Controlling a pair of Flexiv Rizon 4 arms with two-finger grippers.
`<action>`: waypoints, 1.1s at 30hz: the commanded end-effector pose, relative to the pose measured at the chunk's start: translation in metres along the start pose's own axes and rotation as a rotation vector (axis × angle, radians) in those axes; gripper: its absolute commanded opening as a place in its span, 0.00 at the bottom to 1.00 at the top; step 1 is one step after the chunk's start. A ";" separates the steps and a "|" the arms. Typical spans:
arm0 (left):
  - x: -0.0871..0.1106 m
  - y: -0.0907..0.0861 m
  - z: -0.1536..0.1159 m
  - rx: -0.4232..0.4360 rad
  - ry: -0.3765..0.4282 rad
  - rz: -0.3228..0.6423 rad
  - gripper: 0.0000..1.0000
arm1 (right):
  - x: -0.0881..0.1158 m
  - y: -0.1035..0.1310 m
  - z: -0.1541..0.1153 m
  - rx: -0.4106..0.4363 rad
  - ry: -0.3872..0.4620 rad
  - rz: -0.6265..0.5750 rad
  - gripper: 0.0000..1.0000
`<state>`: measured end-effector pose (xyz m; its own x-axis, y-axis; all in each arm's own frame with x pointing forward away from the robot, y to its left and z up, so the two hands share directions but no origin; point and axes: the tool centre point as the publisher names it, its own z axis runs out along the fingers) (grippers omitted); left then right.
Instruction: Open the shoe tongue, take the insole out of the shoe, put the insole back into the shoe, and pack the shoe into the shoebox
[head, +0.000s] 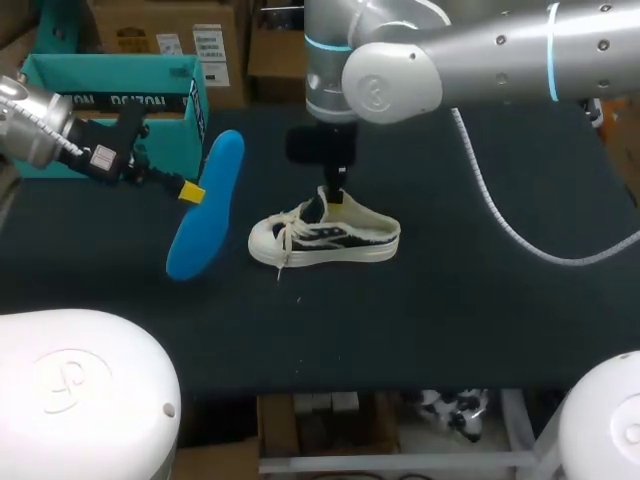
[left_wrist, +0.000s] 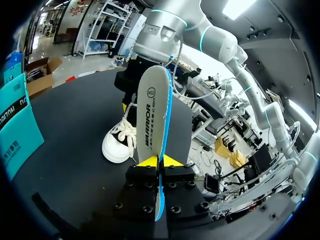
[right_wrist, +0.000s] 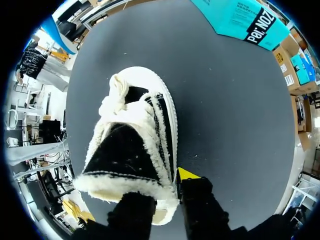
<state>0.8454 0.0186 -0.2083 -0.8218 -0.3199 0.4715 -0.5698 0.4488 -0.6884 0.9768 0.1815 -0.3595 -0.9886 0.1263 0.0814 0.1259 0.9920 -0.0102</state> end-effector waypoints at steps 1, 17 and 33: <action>0.001 -0.001 0.003 0.001 -0.004 0.004 0.00 | 0.001 0.002 -0.001 0.060 0.001 0.006 0.00; -0.004 -0.038 0.016 0.028 0.160 0.109 0.00 | 0.017 -0.014 -0.025 -0.071 0.062 0.287 0.00; 0.014 -0.106 0.016 0.099 0.422 0.286 0.00 | 0.076 -0.011 -0.038 -0.292 0.108 0.697 0.00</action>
<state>0.8850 -0.0442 -0.1379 -0.9221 0.0453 0.3843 -0.3399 0.3798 -0.8604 0.9158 0.1813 -0.3174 -0.6718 0.6922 0.2637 0.7237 0.6893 0.0343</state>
